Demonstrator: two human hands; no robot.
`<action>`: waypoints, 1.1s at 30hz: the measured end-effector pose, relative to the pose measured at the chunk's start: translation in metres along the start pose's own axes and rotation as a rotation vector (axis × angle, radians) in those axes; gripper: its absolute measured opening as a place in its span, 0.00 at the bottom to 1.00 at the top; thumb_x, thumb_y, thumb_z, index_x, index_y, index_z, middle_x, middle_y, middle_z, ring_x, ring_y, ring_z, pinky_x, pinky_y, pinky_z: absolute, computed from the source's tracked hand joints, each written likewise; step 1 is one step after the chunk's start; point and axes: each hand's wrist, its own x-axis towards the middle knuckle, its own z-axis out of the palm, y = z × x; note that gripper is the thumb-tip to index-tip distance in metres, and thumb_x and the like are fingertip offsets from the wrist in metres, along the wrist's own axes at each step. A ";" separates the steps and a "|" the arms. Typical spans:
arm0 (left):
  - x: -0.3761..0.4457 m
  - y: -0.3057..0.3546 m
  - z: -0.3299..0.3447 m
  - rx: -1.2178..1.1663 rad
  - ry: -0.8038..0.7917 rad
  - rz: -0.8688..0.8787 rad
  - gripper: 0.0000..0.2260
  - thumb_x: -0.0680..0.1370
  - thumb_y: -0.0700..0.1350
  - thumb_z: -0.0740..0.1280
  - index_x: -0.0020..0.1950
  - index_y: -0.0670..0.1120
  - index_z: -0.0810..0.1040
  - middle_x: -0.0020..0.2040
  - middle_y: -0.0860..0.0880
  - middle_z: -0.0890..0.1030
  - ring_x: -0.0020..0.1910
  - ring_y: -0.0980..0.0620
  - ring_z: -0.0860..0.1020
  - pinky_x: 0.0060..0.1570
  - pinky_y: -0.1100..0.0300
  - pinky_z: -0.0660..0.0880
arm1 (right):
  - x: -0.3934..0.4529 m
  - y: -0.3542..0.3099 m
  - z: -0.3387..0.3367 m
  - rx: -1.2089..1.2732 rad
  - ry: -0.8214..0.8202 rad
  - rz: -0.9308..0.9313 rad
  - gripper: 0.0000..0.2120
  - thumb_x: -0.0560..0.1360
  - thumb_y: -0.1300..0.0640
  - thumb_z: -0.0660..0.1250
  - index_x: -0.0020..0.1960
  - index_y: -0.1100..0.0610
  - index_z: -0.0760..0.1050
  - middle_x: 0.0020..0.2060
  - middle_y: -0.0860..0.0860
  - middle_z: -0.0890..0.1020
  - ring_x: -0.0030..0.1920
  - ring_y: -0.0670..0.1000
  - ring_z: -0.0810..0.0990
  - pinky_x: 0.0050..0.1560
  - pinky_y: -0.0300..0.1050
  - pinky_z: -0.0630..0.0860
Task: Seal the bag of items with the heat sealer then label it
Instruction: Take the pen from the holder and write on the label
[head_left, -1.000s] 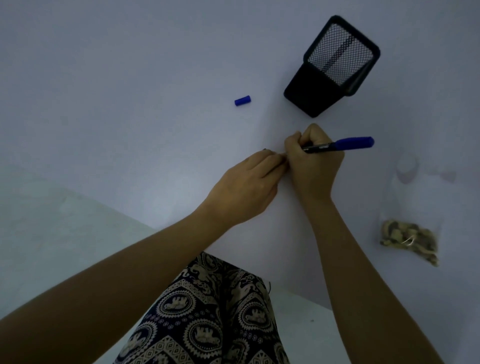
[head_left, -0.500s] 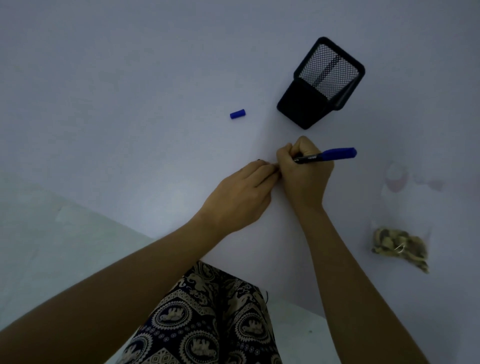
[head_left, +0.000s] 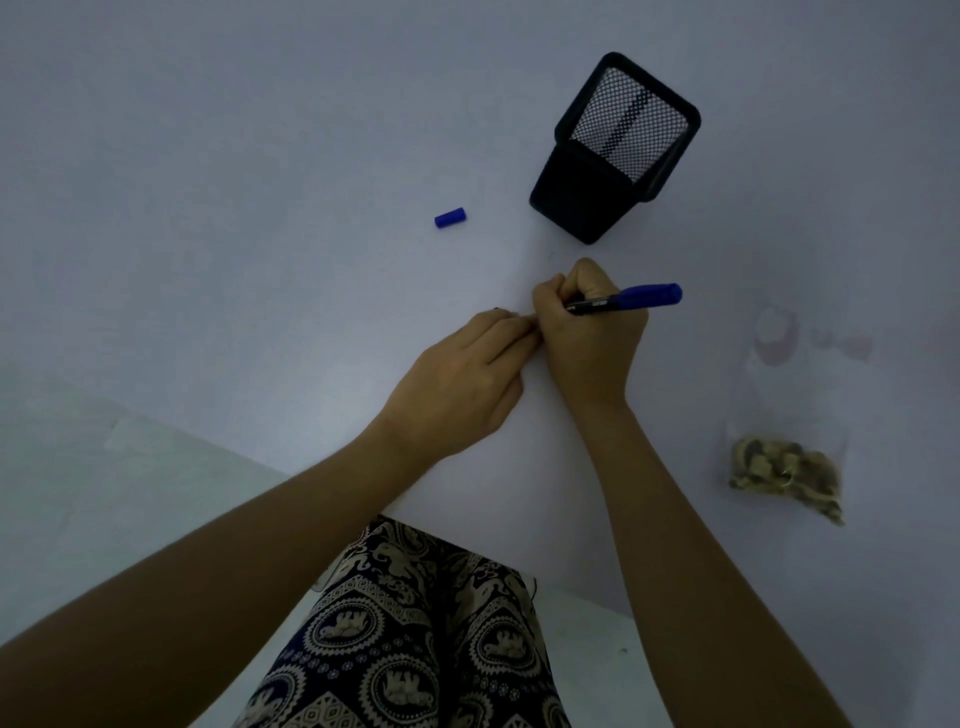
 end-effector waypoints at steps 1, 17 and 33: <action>0.000 0.000 0.000 0.000 -0.002 -0.001 0.16 0.76 0.36 0.65 0.63 0.36 0.76 0.58 0.40 0.80 0.59 0.46 0.73 0.66 0.60 0.64 | 0.000 0.000 0.000 -0.009 0.002 -0.008 0.16 0.70 0.69 0.65 0.30 0.56 0.64 0.22 0.42 0.66 0.22 0.42 0.67 0.25 0.30 0.63; -0.002 0.000 0.001 -0.018 -0.027 -0.019 0.16 0.76 0.37 0.63 0.64 0.37 0.76 0.59 0.40 0.79 0.59 0.46 0.73 0.66 0.60 0.64 | -0.003 0.002 0.000 0.011 0.052 0.034 0.18 0.70 0.68 0.66 0.30 0.52 0.64 0.22 0.42 0.68 0.23 0.42 0.69 0.26 0.31 0.66; -0.001 0.001 0.001 -0.028 -0.035 -0.035 0.16 0.77 0.37 0.61 0.64 0.36 0.76 0.59 0.40 0.79 0.60 0.47 0.72 0.66 0.61 0.63 | -0.004 0.005 0.001 -0.058 0.101 0.046 0.15 0.69 0.67 0.65 0.30 0.55 0.64 0.23 0.43 0.68 0.25 0.47 0.68 0.27 0.44 0.69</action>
